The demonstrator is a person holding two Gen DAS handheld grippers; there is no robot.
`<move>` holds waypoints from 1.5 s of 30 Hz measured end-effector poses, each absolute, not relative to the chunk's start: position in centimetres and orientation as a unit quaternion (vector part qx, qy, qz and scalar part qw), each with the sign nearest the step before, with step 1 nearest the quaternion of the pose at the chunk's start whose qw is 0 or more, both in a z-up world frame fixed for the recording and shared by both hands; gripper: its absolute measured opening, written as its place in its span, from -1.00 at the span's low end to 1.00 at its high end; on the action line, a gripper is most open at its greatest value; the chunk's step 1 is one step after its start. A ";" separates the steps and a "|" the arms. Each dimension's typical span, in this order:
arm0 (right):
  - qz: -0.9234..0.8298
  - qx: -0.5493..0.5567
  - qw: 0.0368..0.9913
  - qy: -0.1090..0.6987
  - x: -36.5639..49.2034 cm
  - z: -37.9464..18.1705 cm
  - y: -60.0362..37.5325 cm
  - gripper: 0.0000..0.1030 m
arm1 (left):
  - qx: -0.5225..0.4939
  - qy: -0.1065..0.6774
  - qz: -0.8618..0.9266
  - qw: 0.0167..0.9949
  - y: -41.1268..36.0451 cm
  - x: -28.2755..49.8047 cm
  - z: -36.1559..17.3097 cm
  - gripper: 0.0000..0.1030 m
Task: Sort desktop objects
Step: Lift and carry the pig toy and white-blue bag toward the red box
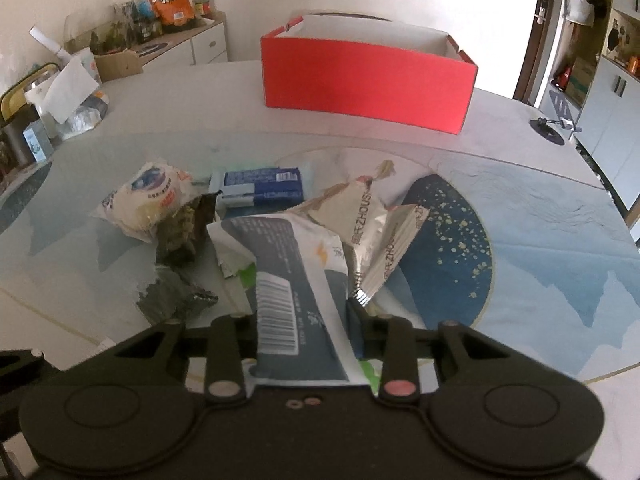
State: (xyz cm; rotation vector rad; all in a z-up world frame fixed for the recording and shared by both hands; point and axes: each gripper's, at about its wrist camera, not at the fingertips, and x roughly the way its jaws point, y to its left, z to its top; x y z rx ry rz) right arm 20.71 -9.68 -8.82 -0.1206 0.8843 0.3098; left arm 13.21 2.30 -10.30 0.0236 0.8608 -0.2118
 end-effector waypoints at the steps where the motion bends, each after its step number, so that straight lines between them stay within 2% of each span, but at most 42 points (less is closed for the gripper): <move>1: 0.149 -0.055 0.891 0.425 20.7 -8.6 -9.7 -0.32 | 0.011 0.414 -0.103 0.904 2.4 13.3 -10.0 -0.13; 30: 0.136 -0.010 0.900 0.414 17.6 -1.5 -10.0 -0.31 | 0.019 0.339 -0.100 0.935 8.0 13.3 -2.3 -0.13; 45: 0.137 -0.018 0.910 0.390 18.0 2.6 -11.3 -0.31 | 0.041 0.304 -0.082 0.948 7.9 14.5 1.0 -0.12</move>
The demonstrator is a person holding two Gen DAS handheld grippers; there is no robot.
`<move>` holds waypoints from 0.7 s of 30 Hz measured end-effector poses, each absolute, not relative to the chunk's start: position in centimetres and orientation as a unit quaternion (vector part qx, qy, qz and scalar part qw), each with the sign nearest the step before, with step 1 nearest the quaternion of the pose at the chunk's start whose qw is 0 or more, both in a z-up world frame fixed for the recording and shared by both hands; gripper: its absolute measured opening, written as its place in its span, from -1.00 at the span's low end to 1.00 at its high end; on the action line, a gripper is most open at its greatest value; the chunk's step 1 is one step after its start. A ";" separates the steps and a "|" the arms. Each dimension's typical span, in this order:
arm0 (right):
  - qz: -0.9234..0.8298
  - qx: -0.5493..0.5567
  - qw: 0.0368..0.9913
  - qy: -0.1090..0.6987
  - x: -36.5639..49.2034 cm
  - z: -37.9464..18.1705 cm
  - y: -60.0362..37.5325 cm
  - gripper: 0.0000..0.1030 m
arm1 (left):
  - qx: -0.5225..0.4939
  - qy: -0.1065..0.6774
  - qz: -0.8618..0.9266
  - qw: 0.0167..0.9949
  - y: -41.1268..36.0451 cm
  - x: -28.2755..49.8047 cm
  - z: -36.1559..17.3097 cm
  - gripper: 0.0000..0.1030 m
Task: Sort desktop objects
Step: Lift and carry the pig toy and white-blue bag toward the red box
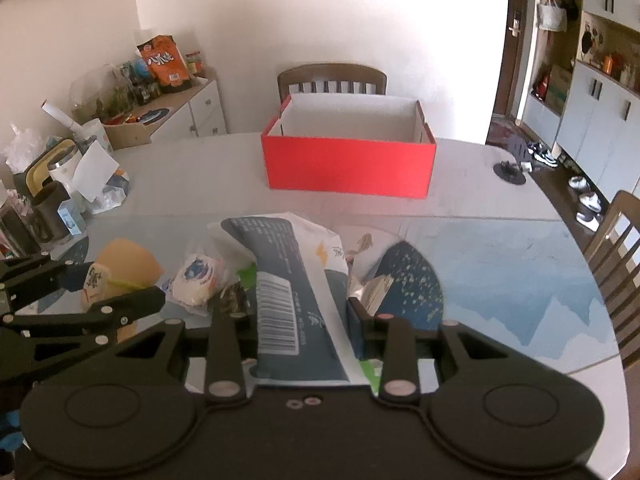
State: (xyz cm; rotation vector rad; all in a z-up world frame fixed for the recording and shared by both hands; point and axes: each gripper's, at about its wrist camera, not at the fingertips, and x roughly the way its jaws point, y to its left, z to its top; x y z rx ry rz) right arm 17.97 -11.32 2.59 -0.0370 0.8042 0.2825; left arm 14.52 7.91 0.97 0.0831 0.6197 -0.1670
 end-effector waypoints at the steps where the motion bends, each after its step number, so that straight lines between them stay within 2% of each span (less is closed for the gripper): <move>1: 0.139 -0.020 0.910 0.389 18.2 2.8 -11.5 -0.31 | 0.043 0.304 -0.079 0.949 7.9 14.7 1.1 -0.12; 21: 0.210 -0.015 0.896 0.392 25.4 4.6 -16.4 -0.31 | 0.023 0.320 -0.022 0.947 4.8 21.0 4.5 -0.12</move>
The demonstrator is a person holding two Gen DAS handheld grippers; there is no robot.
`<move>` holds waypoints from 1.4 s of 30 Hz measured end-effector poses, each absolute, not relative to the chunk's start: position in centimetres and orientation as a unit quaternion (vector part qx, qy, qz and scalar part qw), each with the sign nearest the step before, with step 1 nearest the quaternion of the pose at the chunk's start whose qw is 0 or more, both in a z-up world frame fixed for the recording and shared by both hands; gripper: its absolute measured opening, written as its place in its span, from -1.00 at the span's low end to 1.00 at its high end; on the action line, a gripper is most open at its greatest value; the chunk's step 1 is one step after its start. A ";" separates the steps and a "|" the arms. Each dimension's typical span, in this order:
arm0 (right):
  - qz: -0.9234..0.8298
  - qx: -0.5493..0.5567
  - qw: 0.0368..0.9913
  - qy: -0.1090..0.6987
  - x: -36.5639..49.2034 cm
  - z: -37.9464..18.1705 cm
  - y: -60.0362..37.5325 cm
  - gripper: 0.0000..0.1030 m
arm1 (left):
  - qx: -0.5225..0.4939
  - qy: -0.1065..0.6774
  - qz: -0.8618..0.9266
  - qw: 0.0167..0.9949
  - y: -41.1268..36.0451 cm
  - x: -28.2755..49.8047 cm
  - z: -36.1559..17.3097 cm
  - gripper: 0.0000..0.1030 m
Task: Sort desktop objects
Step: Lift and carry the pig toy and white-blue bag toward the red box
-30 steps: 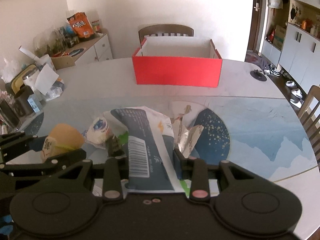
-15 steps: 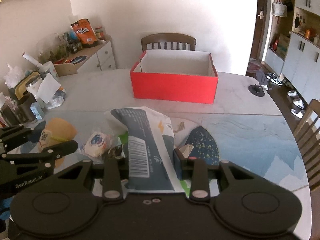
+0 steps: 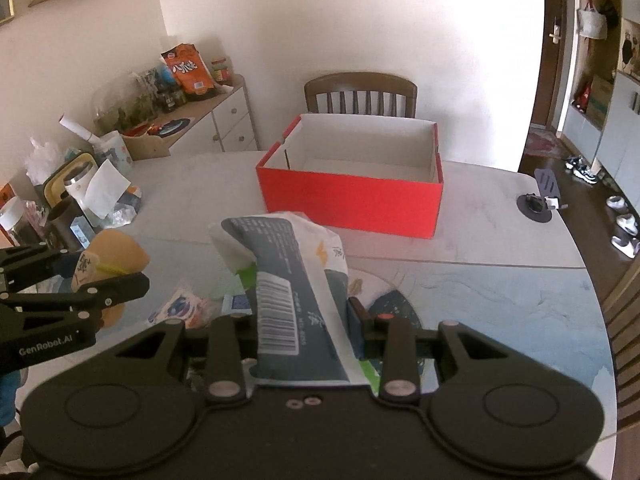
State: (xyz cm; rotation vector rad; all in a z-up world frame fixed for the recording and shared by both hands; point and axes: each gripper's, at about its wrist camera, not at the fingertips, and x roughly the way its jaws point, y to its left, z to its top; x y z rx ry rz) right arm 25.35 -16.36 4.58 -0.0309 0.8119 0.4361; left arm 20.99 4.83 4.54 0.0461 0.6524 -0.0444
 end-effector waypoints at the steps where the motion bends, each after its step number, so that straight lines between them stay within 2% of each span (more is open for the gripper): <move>1: 0.212 -0.014 0.893 0.396 25.9 4.6 -16.6 -0.31 | 0.022 0.323 -0.021 0.946 4.6 21.5 4.7 -0.12; 17: 0.240 -0.022 0.861 0.449 32.8 3.5 -18.8 -0.31 | 0.041 0.359 -0.017 0.932 2.1 28.7 4.5 -0.12; 42: 0.264 -0.040 0.857 0.441 41.7 4.4 -18.2 -0.31 | 0.073 0.378 -0.024 0.922 2.2 38.8 5.5 -0.12</move>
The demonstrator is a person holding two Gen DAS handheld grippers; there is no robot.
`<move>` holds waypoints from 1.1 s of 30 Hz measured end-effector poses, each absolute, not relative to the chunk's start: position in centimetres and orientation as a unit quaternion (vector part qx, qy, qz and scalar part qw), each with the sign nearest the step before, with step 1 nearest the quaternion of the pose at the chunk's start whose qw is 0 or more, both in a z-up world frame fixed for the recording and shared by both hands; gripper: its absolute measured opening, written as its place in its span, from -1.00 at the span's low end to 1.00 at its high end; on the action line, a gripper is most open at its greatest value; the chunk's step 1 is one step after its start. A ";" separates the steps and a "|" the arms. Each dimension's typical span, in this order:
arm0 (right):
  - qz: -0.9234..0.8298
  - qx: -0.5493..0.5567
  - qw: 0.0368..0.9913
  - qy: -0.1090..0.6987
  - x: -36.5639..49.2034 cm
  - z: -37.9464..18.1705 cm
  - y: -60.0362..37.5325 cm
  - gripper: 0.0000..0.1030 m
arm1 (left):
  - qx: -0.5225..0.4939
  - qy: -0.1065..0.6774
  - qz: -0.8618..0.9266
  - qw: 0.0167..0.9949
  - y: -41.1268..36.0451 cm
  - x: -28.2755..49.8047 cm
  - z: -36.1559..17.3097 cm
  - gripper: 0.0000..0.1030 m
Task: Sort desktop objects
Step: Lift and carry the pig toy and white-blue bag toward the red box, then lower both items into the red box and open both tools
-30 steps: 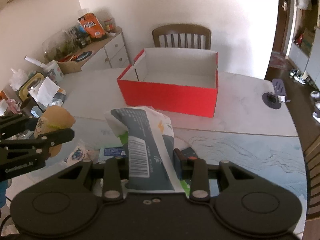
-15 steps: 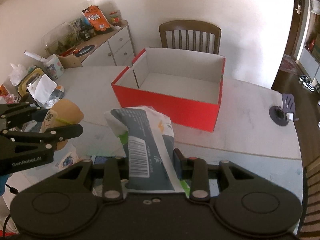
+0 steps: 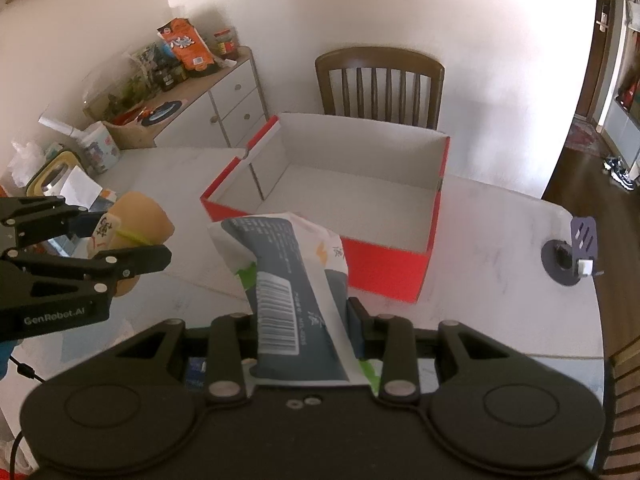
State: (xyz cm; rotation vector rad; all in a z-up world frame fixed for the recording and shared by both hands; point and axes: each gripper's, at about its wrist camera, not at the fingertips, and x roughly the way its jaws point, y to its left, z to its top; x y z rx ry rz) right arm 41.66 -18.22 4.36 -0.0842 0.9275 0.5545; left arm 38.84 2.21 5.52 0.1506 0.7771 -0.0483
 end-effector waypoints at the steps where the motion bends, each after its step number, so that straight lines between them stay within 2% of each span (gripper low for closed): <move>1: 0.263 -0.039 0.857 0.442 42.0 4.4 -18.2 -0.31 | 0.075 0.378 -0.025 0.922 2.3 39.2 5.5 -0.12; 18: 0.255 -0.044 0.862 0.436 48.2 4.7 -17.6 -0.31 | 0.084 0.380 -0.038 0.920 3.8 45.7 5.3 -0.12; 33: 0.251 -0.062 0.856 0.448 53.3 2.3 -14.9 -0.31 | 0.089 0.411 -0.044 0.906 5.0 52.2 2.3 -0.12</move>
